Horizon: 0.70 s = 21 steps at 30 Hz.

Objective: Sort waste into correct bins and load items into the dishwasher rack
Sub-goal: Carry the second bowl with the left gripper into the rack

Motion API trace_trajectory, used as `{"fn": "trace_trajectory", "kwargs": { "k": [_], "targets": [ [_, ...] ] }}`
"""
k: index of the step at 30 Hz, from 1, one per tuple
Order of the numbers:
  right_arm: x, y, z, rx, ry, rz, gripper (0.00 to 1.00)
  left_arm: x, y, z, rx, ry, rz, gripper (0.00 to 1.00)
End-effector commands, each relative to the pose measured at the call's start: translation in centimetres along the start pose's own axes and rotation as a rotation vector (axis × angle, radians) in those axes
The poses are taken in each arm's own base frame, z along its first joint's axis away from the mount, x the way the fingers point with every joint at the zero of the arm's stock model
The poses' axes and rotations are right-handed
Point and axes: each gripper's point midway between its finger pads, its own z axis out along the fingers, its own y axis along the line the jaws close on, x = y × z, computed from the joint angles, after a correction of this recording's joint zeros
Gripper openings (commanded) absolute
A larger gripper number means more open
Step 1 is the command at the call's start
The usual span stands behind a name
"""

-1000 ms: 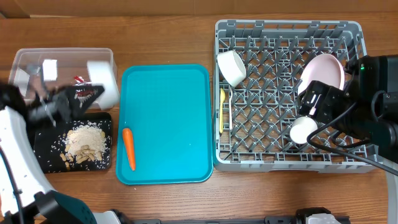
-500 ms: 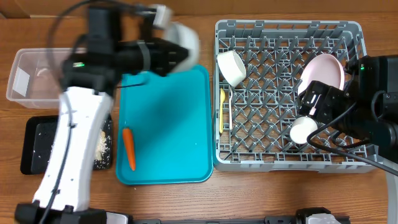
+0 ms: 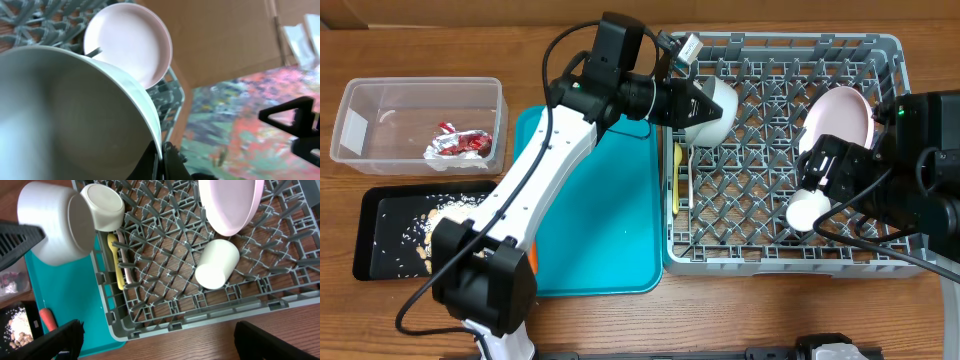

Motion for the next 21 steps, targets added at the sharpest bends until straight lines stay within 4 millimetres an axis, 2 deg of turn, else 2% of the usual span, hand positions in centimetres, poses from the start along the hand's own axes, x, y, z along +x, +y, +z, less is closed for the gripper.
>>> {"fn": "trace_trajectory", "kwargs": {
  "k": [1,6,8,11,15,19,21],
  "targets": [
    [-0.3,0.0,-0.5,-0.004,-0.025,0.002,1.0,0.1,-1.5,0.4,0.103,0.035,-0.057,0.04],
    [-0.3,-0.1,-0.5,-0.001,-0.026,0.002,1.0,-1.4,-2.2,0.2,0.099,-0.02,-0.073,0.04],
    [-0.3,-0.1,-0.5,-0.001,-0.025,0.002,1.0,-1.2,-2.0,0.1,0.031,-0.041,-0.091,0.04],
    [-0.1,-0.1,-0.5,0.002,-0.019,0.002,1.0,0.4,-1.3,-0.4,-0.124,-0.041,-0.115,0.04],
    [0.1,-0.3,-0.5,0.007,-0.009,0.003,1.0,2.7,-0.9,-2.1,-0.301,-0.031,-0.134,0.04],
    [0.2,-0.3,-0.5,0.009,-0.005,0.003,1.0,3.5,-3.0,-2.1,-0.268,-0.046,-0.116,0.04],
    [0.2,-0.3,-0.5,0.009,-0.004,0.003,1.0,4.7,-3.3,-1.5,-0.259,-0.037,-0.159,0.04]
  ]
}}
